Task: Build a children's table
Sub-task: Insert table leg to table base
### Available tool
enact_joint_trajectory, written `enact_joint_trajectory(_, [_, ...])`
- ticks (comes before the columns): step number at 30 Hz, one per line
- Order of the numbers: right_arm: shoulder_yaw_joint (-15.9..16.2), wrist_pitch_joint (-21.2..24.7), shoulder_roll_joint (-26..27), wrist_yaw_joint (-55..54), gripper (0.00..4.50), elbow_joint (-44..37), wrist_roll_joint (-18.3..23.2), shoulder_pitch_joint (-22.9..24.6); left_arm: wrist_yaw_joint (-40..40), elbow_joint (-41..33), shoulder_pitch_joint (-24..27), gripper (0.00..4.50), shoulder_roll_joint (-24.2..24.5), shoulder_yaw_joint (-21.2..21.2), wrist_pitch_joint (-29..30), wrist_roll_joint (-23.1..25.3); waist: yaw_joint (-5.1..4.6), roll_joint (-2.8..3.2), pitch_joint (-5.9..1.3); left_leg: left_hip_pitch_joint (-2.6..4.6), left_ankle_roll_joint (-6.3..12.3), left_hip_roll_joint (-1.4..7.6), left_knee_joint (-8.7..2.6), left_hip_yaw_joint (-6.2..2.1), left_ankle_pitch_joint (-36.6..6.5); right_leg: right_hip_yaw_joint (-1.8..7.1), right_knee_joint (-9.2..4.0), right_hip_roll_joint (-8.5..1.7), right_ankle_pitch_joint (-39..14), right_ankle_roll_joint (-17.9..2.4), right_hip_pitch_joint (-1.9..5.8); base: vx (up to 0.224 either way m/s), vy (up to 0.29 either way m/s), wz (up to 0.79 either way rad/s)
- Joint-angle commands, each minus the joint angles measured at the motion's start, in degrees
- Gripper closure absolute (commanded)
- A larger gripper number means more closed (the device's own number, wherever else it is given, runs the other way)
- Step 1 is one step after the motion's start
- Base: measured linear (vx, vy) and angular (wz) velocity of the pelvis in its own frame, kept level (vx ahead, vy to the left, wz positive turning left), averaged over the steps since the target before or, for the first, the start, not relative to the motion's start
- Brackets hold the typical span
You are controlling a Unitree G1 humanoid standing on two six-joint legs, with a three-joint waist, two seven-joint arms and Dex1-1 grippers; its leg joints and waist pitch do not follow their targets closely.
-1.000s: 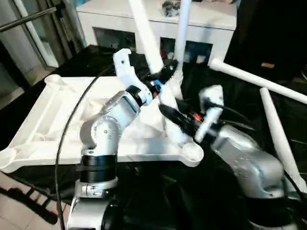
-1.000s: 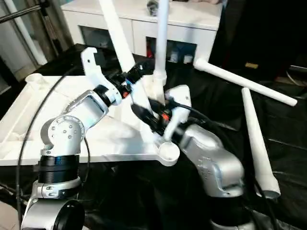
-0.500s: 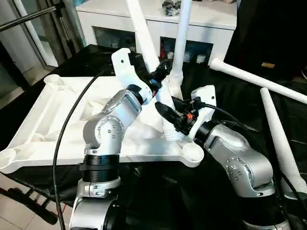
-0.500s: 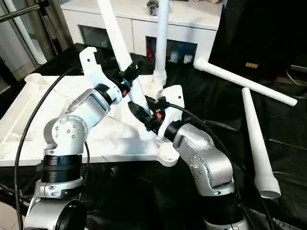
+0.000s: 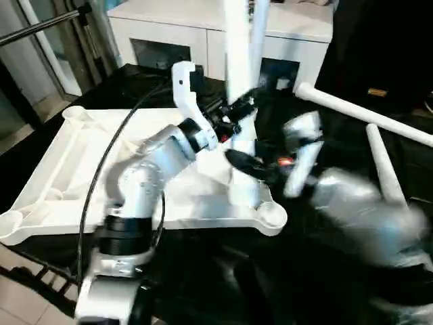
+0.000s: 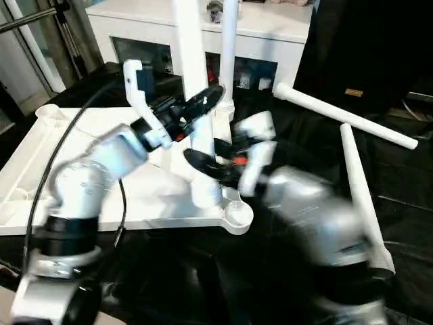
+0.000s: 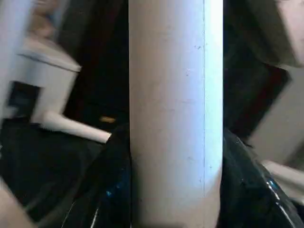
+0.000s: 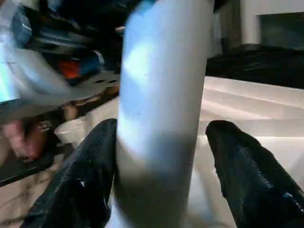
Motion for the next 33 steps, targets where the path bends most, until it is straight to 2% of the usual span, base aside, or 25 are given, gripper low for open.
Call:
enact_joint_trajectory(1, [-1.5,3.1,-2.9,5.3,1.47,-2.0,4.8,-0.6,-3.7,-1.1,-2.6,2.65,1.6,0.7,1.3,-2.5,0.19,-0.94,-4.14,0.50,2.55,0.38,-3.27,0.22,-6.8,1.90,-3.61,-1.84,-8.8,-10.8,4.05,0.000,0.000,0.00])
enact_joint_trajectory(2, [-1.5,3.1,-2.9,5.3,1.47,-2.0,4.8,-0.6,-3.7,-1.1,-2.6,2.65,1.6,0.7,1.3,-2.5,0.32,-0.75,-4.12,0.56,2.33,0.45,-3.22,0.23,-7.0,1.94,-3.64,-1.94,-9.8,-10.7,3.93,0.000,0.000,0.00])
enact_joint_trajectory(3, [-2.4,4.3,-3.7,7.2,1.47,-2.2,7.4,-0.9,-6.3,-1.3,-2.9,2.65,2.4,1.1,2.3,-4.7,0.32,-0.75,-4.06,0.56,2.24,0.45,-3.21,0.26,-7.1,1.94,-3.72,-1.96,-10.5,-10.6,3.84,0.000,0.000,0.00])
enact_joint_trajectory(4, [-3.0,5.3,-4.0,7.9,1.47,-2.1,9.1,-1.2,-7.8,-1.5,-3.0,2.65,2.8,1.2,2.8,-6.0,0.36,-1.01,-4.04,0.50,2.19,0.37,-3.19,0.28,-7.5,1.91,-3.82,-2.02,-11.8,-10.6,3.87,0.000,0.000,0.00])
enact_joint_trajectory(7, [-3.1,7.3,-5.0,9.4,1.47,-2.0,11.0,-1.6,-10.8,-2.0,-3.3,2.65,3.3,1.5,3.9,-8.5,0.42,-0.87,-4.06,0.64,1.77,0.42,-3.19,0.27,-7.9,1.83,-3.93,-2.02,-14.1,-10.2,3.65,0.000,0.000,0.00])
enact_joint_trajectory(10, [-1.7,7.8,-5.9,10.2,1.47,-1.1,10.1,-1.8,-13.3,-2.5,-3.6,2.65,3.5,1.9,4.7,-11.0,0.54,-0.90,-3.99,0.64,1.15,0.44,-3.25,0.28,-8.2,1.81,-4.09,-1.97,-15.4,-9.7,3.55,0.000,0.000,0.00])
enact_joint_trajectory(12, [-1.3,8.0,-6.0,10.1,1.47,-0.4,10.3,-2.1,-14.4,-2.8,-3.8,2.65,4.0,1.1,4.6,-10.6,0.54,-0.99,-4.02,0.49,1.00,0.46,-3.32,0.23,-8.1,1.80,-4.15,-2.00,-15.9,-9.2,3.57,0.000,0.000,0.00])
enact_joint_trajectory(14, [-1.4,8.5,-6.0,9.9,1.47,-0.3,10.9,-2.3,-14.6,-2.8,-3.8,2.65,4.2,0.7,4.7,-10.6,0.48,-1.32,-3.98,0.48,0.88,0.49,-3.34,0.24,-8.1,1.79,-4.23,-2.04,-16.6,-8.5,3.55,0.000,0.000,0.00])
enact_joint_trajectory(16, [-1.5,9.0,-5.9,9.7,1.47,-0.3,11.4,-2.5,-14.5,-2.9,-3.8,2.65,4.1,0.6,4.6,-10.9,0.54,-1.16,-3.96,0.55,0.75,0.48,-3.36,0.25,-8.2,1.81,-4.24,-2.00,-17.0,-8.4,3.45,0.000,0.000,0.00])
enact_joint_trajectory(18, [-1.1,9.4,-6.1,9.7,1.47,-0.5,11.6,-2.6,-14.8,-3.1,-3.6,2.65,3.9,0.5,4.6,-11.4,0.54,-1.40,-4.00,0.49,0.72,0.47,-3.36,0.28,-8.0,1.81,-4.25,-1.98,-16.9,-8.2,3.48,0.000,0.000,0.00])
enact_joint_trajectory(20, [-0.5,9.7,-6.4,9.8,1.47,-0.5,11.4,-2.7,-14.9,-3.1,-3.5,2.65,3.8,0.4,4.5,-11.6,0.61,-1.25,-4.05,0.43,0.69,0.50,-3.34,0.22,-7.4,1.82,-4.08,-2.04,-16.1,-8.4,3.52,0.000,0.000,0.00])
enact_joint_trajectory(21, [-0.3,9.6,-6.4,9.8,1.76,-0.4,11.2,-2.7,-15.0,-3.1,-3.4,2.65,3.8,0.3,4.4,-11.6,0.60,-1.35,-4.08,0.41,0.71,0.51,-3.33,0.23,-7.3,1.81,-4.08,-2.03,-15.9,-8.4,3.55,0.000,0.000,0.00])
enact_joint_trajectory(24, [1.0,9.3,-6.7,9.9,1.89,0.4,10.1,-2.5,-15.4,-3.3,-3.4,2.65,3.2,0.6,4.3,-12.4,0.60,-1.44,-4.12,0.40,0.88,0.50,-3.28,0.28,-6.8,1.85,-3.93,-1.97,-14.6,-8.7,3.54,0.000,0.000,0.00])
enact_joint_trajectory(30, [1.5,9.1,-6.0,8.8,2.44,0.6,9.4,-2.4,-15.2,-3.3,-3.0,2.65,3.2,0.5,4.6,-12.3,0.58,-1.51,-4.12,0.36,0.87,0.46,-3.24,0.29,-6.6,1.85,-3.89,-1.97,-14.9,-8.5,3.61,0.000,0.000,0.00])
enact_joint_trajectory(33, [1.4,8.7,-5.5,7.6,2.51,1.0,9.1,-2.5,-14.7,-3.3,-2.5,2.65,3.3,0.2,4.5,-12.1,0.54,-1.43,-4.07,0.40,0.64,0.45,-3.31,0.28,-7.1,1.82,-3.99,-1.97,-15.7,-8.4,3.54,0.000,0.000,0.00])
